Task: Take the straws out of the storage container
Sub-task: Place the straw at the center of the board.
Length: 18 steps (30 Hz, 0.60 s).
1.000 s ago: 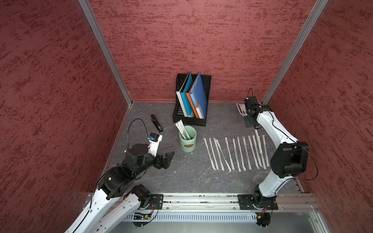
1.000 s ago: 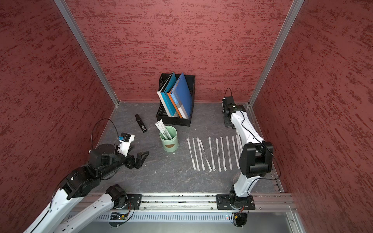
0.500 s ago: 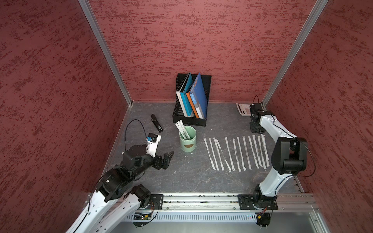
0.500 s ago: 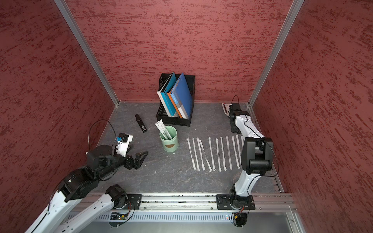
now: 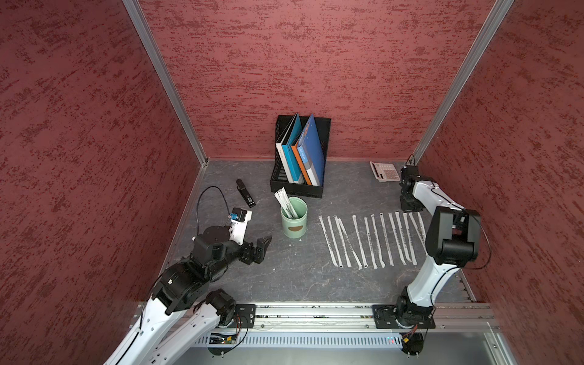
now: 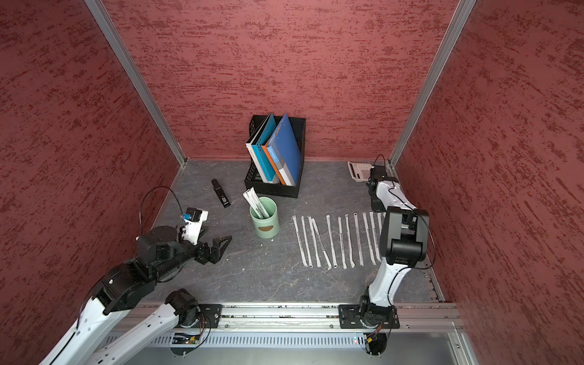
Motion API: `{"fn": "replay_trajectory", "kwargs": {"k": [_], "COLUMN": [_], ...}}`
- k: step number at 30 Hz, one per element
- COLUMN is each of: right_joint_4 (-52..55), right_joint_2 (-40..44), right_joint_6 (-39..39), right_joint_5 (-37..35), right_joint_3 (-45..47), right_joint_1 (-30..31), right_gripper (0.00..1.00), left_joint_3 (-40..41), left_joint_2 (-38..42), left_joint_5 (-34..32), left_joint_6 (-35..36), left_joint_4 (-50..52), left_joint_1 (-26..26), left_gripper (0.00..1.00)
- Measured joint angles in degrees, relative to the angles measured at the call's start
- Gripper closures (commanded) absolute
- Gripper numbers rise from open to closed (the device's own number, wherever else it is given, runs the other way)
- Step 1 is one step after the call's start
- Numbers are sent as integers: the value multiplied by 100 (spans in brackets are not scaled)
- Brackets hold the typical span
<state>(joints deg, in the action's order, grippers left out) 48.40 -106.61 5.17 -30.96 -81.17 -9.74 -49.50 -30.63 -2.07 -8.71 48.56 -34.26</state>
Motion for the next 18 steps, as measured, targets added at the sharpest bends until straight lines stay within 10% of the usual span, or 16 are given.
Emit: {"fn": "replay_trajectory", "kwargs": {"k": [18], "right_joint_4": [509], "right_joint_2": [321], "right_joint_6": [170], "right_joint_5": [-243], "right_joint_3": [-645], "right_joint_1": [-13], "right_gripper": [99], "left_joint_3": [0], "left_joint_2": [-48], "left_joint_5": [55], "left_joint_6": [0], "left_joint_4": [-15], "left_joint_1": [151], "left_gripper": [0]}}
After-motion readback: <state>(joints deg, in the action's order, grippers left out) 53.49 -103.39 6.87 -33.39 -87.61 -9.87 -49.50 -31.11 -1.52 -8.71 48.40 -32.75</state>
